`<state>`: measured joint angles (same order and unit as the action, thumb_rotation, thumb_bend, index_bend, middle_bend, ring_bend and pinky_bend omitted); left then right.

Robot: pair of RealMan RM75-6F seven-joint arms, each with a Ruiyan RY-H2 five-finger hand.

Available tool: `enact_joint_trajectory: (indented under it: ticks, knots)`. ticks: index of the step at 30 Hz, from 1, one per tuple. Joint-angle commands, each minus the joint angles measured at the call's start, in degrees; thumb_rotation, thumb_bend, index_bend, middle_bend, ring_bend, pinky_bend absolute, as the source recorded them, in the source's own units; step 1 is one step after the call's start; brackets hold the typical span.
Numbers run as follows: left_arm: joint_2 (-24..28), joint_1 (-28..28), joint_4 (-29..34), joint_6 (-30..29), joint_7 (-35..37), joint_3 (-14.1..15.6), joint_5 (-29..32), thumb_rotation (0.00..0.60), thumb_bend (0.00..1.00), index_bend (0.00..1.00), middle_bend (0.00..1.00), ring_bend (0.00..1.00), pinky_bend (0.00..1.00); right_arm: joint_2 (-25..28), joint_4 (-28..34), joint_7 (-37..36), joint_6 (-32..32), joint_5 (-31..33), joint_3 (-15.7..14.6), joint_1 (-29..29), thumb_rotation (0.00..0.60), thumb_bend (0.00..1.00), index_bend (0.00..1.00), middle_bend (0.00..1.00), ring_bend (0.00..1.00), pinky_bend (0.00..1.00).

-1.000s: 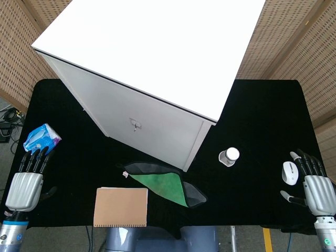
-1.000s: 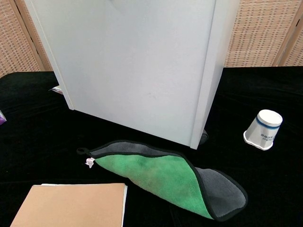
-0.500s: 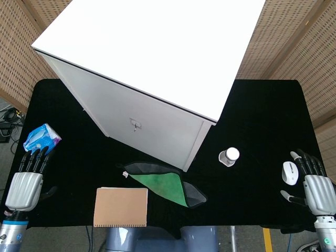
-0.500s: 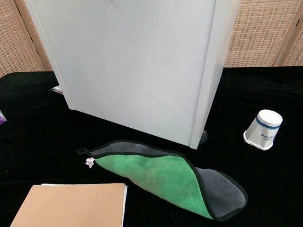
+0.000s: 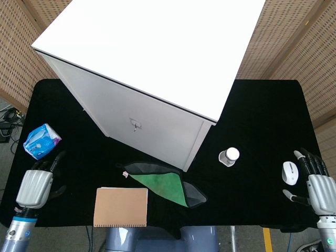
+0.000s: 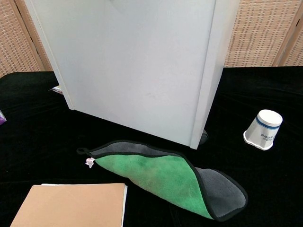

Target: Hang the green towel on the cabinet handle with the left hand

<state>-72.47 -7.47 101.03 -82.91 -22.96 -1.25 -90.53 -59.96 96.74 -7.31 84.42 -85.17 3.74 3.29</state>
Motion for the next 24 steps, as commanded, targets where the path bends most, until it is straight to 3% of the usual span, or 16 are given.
enact_joint_trajectory:
  ticks: [1,8,14,24]
  knots:
    - [-1.78,-3.18,0.60,4.28,-2.99,-0.78,0.04,0.600,0.10,0.15,0.75,0.54,0.49,0.11,0.00,-0.27,0.09,0.03,0.07,-0.04,0.600,0.07,0.00,0.00,0.00,0.00]
    - [-5.79,-9.78,1.33,15.32,-11.32,-2.30,4.79,0.600,0.12,0.15,0.76,0.55,0.50,0.59,-0.13,-1.73,0.38,0.38,0.39,-0.23,0.600,0.07,0.00,0.00,0.00,0.00]
    - [-9.79,-16.31,2.04,25.46,-18.79,-4.67,15.79,0.600,0.21,0.15,0.76,0.55,0.50,0.95,-0.22,-2.89,0.42,0.48,0.56,-0.29,0.600,0.07,0.00,0.00,0.00,0.00]
    - [-16.33,-24.81,-0.41,29.08,-29.98,-7.27,28.04,0.600,0.24,0.22,0.76,0.55,0.51,1.35,-0.45,-4.28,0.38,0.60,0.74,-0.34,0.600,0.07,0.00,0.00,0.00,0.00]
